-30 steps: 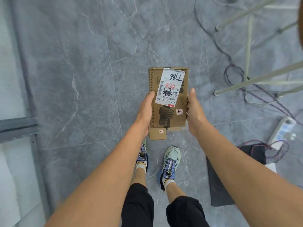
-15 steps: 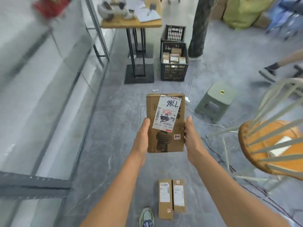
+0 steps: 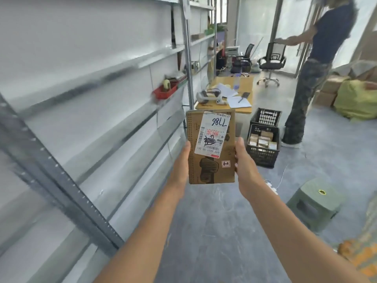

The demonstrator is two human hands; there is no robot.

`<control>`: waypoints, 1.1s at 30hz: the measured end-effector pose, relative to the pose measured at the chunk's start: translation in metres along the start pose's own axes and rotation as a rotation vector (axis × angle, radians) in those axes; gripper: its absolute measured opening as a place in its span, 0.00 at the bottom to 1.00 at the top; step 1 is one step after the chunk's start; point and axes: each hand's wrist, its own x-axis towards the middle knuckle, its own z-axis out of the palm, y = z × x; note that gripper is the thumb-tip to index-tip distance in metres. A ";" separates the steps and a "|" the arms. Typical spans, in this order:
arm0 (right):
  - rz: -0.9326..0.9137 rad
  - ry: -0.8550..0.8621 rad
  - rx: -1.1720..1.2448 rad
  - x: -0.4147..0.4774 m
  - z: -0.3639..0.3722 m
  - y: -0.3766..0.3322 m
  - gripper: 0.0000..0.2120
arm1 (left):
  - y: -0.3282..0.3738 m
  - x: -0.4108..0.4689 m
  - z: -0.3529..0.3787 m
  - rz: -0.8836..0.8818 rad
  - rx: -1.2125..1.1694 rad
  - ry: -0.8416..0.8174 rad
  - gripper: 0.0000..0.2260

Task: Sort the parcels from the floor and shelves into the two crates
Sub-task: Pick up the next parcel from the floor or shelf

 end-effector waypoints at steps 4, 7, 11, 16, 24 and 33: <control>-0.004 -0.106 0.002 -0.024 0.033 -0.027 0.26 | 0.024 -0.026 -0.029 0.037 0.012 0.115 0.20; -0.031 -0.169 -0.007 -0.041 0.058 -0.040 0.25 | 0.042 -0.052 -0.053 0.055 0.013 0.169 0.20; -0.055 -0.268 -0.010 -0.065 0.097 -0.048 0.26 | 0.053 -0.088 -0.090 0.070 -0.010 0.264 0.19; -0.094 -0.387 -0.039 -0.109 0.161 -0.048 0.25 | 0.058 -0.143 -0.150 0.091 -0.022 0.394 0.16; -0.117 -0.618 -0.073 -0.220 0.286 -0.031 0.26 | 0.054 -0.258 -0.266 0.090 -0.029 0.622 0.18; -0.119 -0.871 -0.107 -0.371 0.408 0.003 0.26 | 0.041 -0.418 -0.372 0.084 -0.037 0.923 0.16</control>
